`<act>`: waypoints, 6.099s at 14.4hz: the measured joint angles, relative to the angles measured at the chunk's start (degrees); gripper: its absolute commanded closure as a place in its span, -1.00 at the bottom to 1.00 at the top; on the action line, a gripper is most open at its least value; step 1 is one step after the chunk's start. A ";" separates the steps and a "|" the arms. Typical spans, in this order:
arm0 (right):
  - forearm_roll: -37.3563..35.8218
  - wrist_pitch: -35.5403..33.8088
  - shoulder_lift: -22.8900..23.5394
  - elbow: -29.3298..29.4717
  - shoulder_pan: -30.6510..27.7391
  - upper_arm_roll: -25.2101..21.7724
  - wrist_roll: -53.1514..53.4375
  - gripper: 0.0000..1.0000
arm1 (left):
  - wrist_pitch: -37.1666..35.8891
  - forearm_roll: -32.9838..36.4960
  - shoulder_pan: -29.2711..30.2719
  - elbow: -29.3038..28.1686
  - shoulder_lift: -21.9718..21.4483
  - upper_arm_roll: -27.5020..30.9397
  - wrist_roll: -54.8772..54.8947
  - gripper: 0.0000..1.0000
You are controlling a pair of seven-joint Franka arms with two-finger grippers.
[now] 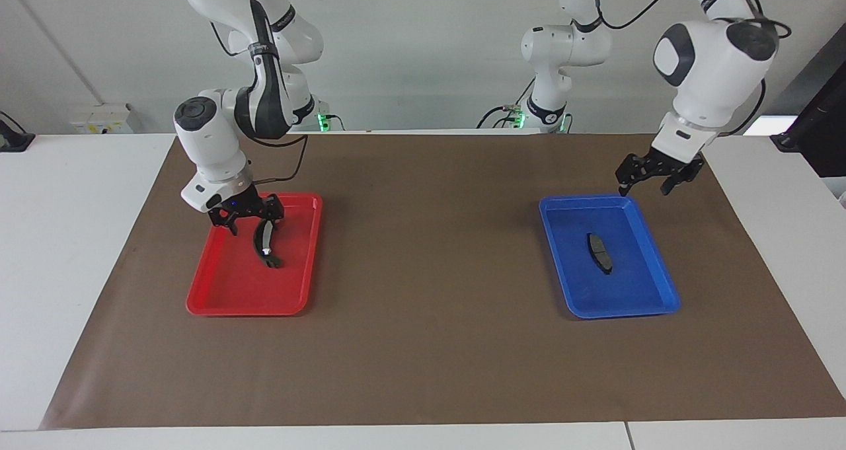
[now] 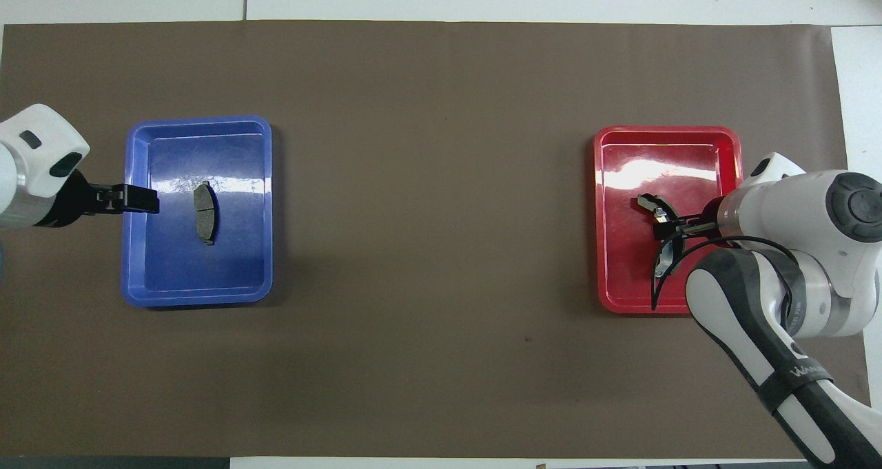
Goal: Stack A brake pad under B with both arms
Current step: 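Grasp the blue-tray pad with the left gripper while the right gripper grasps the red-tray pad, then carry the pad to the table center with the left gripper while the right gripper lifts, then move the right gripper's pad over the center pad while the left gripper withdraws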
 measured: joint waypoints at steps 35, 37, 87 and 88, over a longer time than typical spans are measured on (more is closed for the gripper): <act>0.16 -25.54 2.62 20.82 1.22 0.31 8.59 0.99 | 13.99 -0.01 -28.64 7.00 18.70 -0.59 -28.28 0.93; 0.17 -27.83 2.63 22.34 2.04 0.36 9.64 0.99 | 14.38 -0.01 -32.71 9.76 22.71 -0.62 -32.14 0.86; 2.11 -8.69 31.32 39.03 36.65 1.22 47.40 0.82 | -27.56 -1.15 4.99 26.24 4.48 0.65 3.90 -1.00; 2.11 -8.60 31.32 39.00 36.65 1.23 47.47 0.42 | -27.49 -1.15 5.37 26.24 4.47 0.67 4.57 -0.99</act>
